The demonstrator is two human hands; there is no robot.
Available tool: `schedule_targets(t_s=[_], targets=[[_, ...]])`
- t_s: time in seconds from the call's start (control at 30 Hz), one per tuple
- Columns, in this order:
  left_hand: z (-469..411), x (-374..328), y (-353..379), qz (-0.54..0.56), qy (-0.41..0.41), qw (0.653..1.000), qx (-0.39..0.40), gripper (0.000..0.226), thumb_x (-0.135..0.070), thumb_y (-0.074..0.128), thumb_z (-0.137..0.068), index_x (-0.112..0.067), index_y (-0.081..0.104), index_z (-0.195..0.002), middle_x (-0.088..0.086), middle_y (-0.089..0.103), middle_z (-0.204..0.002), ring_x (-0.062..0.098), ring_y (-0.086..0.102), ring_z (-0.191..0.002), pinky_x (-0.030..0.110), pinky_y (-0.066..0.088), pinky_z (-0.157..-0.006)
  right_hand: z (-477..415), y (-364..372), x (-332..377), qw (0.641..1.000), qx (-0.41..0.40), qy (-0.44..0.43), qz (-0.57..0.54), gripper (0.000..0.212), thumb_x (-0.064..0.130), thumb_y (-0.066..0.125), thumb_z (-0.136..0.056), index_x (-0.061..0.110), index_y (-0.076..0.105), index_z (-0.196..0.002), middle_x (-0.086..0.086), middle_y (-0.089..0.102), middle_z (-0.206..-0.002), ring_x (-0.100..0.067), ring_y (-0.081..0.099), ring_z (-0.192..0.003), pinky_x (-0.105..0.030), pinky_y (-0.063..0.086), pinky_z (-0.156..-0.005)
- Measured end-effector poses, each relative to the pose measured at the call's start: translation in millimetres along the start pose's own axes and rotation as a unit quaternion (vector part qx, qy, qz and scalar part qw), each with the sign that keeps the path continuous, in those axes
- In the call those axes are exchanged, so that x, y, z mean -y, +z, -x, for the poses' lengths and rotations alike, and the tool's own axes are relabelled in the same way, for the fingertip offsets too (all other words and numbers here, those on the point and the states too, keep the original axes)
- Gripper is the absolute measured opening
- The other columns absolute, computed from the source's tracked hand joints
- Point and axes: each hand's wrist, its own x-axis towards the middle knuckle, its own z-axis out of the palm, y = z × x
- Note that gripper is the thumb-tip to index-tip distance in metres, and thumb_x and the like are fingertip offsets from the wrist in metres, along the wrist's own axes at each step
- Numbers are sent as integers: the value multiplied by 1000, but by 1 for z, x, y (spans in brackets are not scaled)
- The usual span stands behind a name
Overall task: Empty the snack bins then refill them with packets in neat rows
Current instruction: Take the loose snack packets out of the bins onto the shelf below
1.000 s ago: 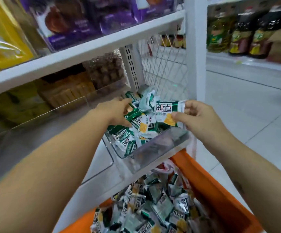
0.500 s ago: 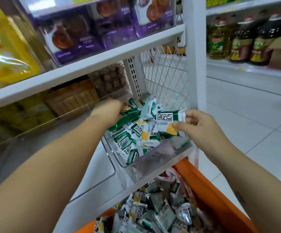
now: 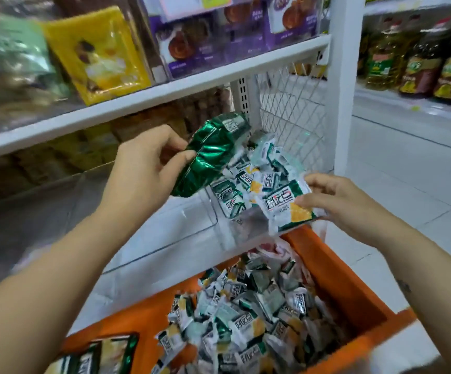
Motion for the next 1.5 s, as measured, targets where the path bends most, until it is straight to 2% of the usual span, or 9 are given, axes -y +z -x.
schedule_targets(t_s=[0.07, 0.13, 0.3, 0.43, 0.6, 0.8, 0.97, 1.27, 1.5], targets=[[32, 0, -18, 0, 6, 1000, 18, 11, -16, 69, -86, -16, 59, -83, -5, 56, -79, 2, 51, -66, 7, 41, -63, 15, 18, -13, 994, 64, 22, 90, 37, 21, 75, -79, -4, 59, -100, -26, 52, -83, -35, 54, -78, -41, 47, -78], [61, 2, -33, -3, 25, 999, 38, 9, -17, 68, -87, -12, 62, -84, -5, 56, -77, 3, 51, -66, 12, 44, -65, 25, 45, -30, 972, 133, 47, 188, 31, 17, 73, -82, -6, 54, -88, 0, 36, -64, -14, 37, -59, -24, 32, -58], [126, 29, -62, -8, 36, 993, 109, 15, -31, 58, -84, -17, 63, -81, -15, 53, -75, 4, 53, -71, 27, 47, -64, 36, 97, -68, 922, 174, 103, 329, 35, 22, 68, -87, 17, 57, -120, -3, 59, -106, -16, 57, -95, -21, 43, -74], [188, 70, -78, -35, 14, 981, 190, 22, -43, 45, -86, -27, 58, -82, -18, 51, -77, 11, 57, -70, 32, 49, -62, 46, 125, -63, 931, 132, 60, 336, 35, 15, 65, -88, 12, 60, -122, -3, 62, -107, -17, 59, -100, -20, 43, -78], [260, 131, -92, -126, -46, 959, 249, 10, -22, 68, -85, -23, 59, -80, -7, 61, -80, 19, 62, -69, 28, 42, -55, 57, 181, -21, 953, 80, -109, 272, 17, 8, 61, -89, 17, 68, -101, 7, 65, -92, -1, 58, -82, -1, 40, -69], [316, 207, -115, -223, -176, 907, 311, 10, -22, 55, -93, -23, 51, -83, -7, 51, -83, 22, 59, -76, 31, 41, -59, 46, 262, 16, 887, -24, -360, 289, 22, 9, 58, -83, 12, 68, -102, -2, 63, -108, -20, 53, -106, -27, 35, -99], [337, 252, -120, -305, -244, 879, 273, 8, -15, 58, -90, -20, 53, -95, 1, 56, -96, 27, 61, -84, 32, 36, -53, 32, 305, 6, 860, -1, -326, 392, 43, 29, 45, -82, 18, 62, -120, -4, 56, -129, -25, 44, -125, -56, 20, -113], [377, 267, -73, -241, -425, 748, 450, 46, -3, 42, -94, -20, 43, -137, 11, 33, -145, 32, 54, -119, 42, 48, -88, 28, 322, -6, 848, -22, -330, 414, 45, 23, 54, -77, 22, 58, -122, 0, 55, -126, -17, 39, -123, -50, 9, -116], [343, 247, -80, -189, -406, 750, 486, 43, -36, 54, -95, -30, 46, -137, 4, 41, -140, 29, 47, -126, 46, 39, -102, 28, 317, -5, 853, 9, -326, 407, 45, 29, 53, -80, 23, 59, -124, 0, 54, -130, -15, 39, -125, -46, 6, -117]])
